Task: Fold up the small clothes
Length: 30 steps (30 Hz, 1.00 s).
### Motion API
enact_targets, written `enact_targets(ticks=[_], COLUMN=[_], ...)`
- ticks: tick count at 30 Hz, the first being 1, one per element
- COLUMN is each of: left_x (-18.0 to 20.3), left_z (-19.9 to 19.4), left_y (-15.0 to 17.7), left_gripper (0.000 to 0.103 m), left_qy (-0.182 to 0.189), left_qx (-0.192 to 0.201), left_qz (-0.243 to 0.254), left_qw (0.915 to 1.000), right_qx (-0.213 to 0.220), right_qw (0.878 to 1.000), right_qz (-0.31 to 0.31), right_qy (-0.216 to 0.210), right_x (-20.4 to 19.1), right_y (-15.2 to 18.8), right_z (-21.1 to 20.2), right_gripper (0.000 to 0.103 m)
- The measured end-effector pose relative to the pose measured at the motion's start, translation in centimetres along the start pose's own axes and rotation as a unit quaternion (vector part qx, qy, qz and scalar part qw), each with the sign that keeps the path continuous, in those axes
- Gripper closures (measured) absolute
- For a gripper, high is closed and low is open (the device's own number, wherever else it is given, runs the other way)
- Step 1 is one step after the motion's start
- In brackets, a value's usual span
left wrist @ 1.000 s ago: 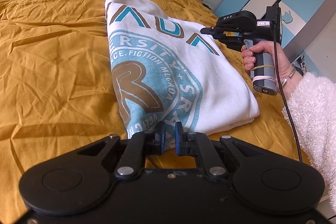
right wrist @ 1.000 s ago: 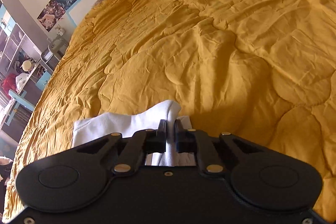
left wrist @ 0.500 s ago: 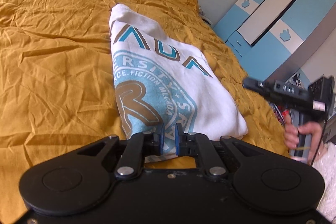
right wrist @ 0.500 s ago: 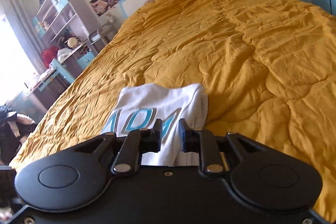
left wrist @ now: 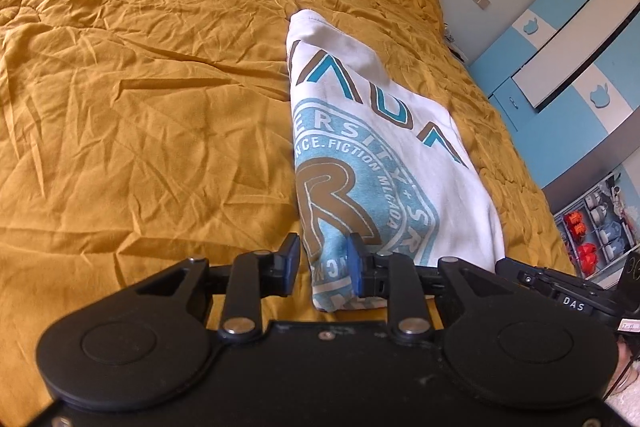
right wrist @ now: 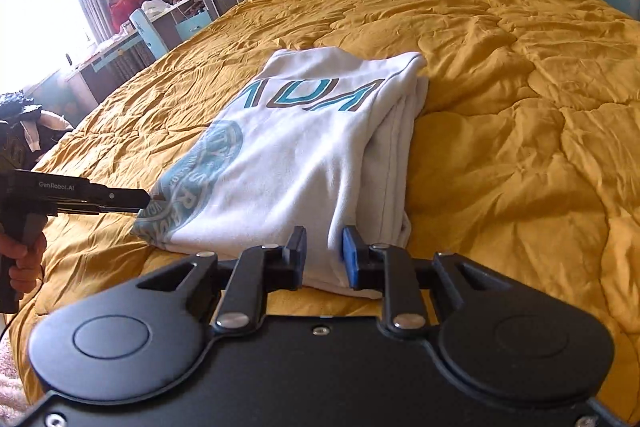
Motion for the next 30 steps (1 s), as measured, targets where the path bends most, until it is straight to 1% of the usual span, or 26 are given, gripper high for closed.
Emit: enact_targets(ticks=[2, 3, 5, 6, 7, 8, 9, 10, 12, 14, 16, 19, 20, 21, 24, 27, 28, 30], left_x=[0.6, 0.7, 0.7, 0.6, 0.6, 0.8, 1.0, 1.1, 1.2, 1.3, 1.6, 2.3, 2.5, 2.7, 3.1, 3.4, 3.4, 3.1], left_z=[-0.1, -0.1, 0.1, 0.0, -0.2, -0.8, -1.2, -1.5, -1.6, -1.4, -1.0, -0.5, -0.4, -0.3, -0.9, -3.2, -3.9, -3.6], left_y=[0.3, 0.4, 0.9, 1.1, 1.3, 1.6, 1.9, 2.4, 3.1, 3.4, 3.7, 3.8, 3.8, 3.6, 3.3, 2.6, 2.3, 2.0], left_gripper=[0.077, 0.074, 0.071, 0.071, 0.071, 0.071, 0.070, 0.070, 0.070, 0.070, 0.071, 0.076, 0.087, 0.095, 0.098, 0.101, 0.101, 0.102], left_qy=[0.015, 0.017, 0.014, 0.015, 0.022, 0.028, 0.021, 0.000, -0.040, -0.056, -0.063, -0.072, -0.073, -0.072, -0.090, -0.097, -0.100, -0.104], left_qx=[-0.007, -0.009, -0.019, -0.023, -0.021, -0.012, -0.004, 0.004, 0.020, 0.037, 0.045, 0.062, 0.067, 0.070, 0.088, 0.107, 0.110, 0.097], left_qz=[-0.004, -0.004, -0.005, -0.004, 0.003, 0.027, 0.053, 0.093, 0.152, 0.179, 0.198, 0.220, 0.223, 0.226, 0.241, 0.260, 0.264, 0.266], left_qw=[0.9999, 0.9998, 0.9997, 0.9996, 0.9995, 0.9992, 0.9984, 0.9956, 0.9873, 0.9815, 0.9772, 0.9709, 0.9697, 0.9690, 0.9623, 0.9548, 0.9530, 0.9534], right_qx=[0.013, 0.024, 0.047, 0.052, 0.047, 0.044, 0.041, 0.039, 0.046, 0.056, 0.061, 0.059, 0.058, 0.055, 0.057, 0.074, 0.080, 0.081], right_qw=[1.000, 0.999, 0.998, 0.997, 0.997, 0.997, 0.997, 0.997, 0.996, 0.995, 0.995, 0.995, 0.995, 0.995, 0.995, 0.993, 0.993, 0.994], right_qz=[0.009, 0.014, 0.016, 0.023, 0.035, 0.047, 0.056, 0.059, 0.060, 0.071, 0.078, 0.080, 0.080, 0.079, 0.078, 0.085, 0.085, 0.076], right_qy=[0.016, 0.021, 0.042, 0.045, 0.044, 0.042, 0.039, 0.035, 0.037, 0.033, 0.031, 0.030, 0.030, 0.030, 0.030, 0.022, 0.017, 0.021], right_x=[0.1, 0.2, 0.6, 1.0, 1.4, 1.8, 2.1, 2.1, 2.0, 2.1, 2.2, 2.2, 2.2, 2.2, 2.1, 1.6, 1.3, 1.0], right_y=[-0.1, -0.3, -0.8, -0.7, -0.4, 0.0, 0.3, 0.5, 0.5, 0.1, -0.1, -0.4, -0.4, -0.5, -0.6, -1.0, -1.2, -1.1], right_z=[-0.7, -1.2, -2.8, -3.1, -3.0, -2.7, -2.3, -2.0, -2.0, -2.0, -2.1, -2.1, -2.1, -2.1, -2.4, -3.2, -3.6, -3.8], right_gripper=[0.098, 0.099, 0.100, 0.101, 0.101, 0.101, 0.101, 0.101, 0.100, 0.100, 0.100, 0.100, 0.100, 0.100, 0.100, 0.100, 0.100, 0.100])
Point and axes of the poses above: each gripper's, at about its wrist camera, not at the fingertips, and z roughly the way its jaws point, x to its right, y to its underside, the point moved 10 cm from there along z, roughly the way its jaws point, and after that the axes turned 15 degrees about -y, right-handed, at the moved point
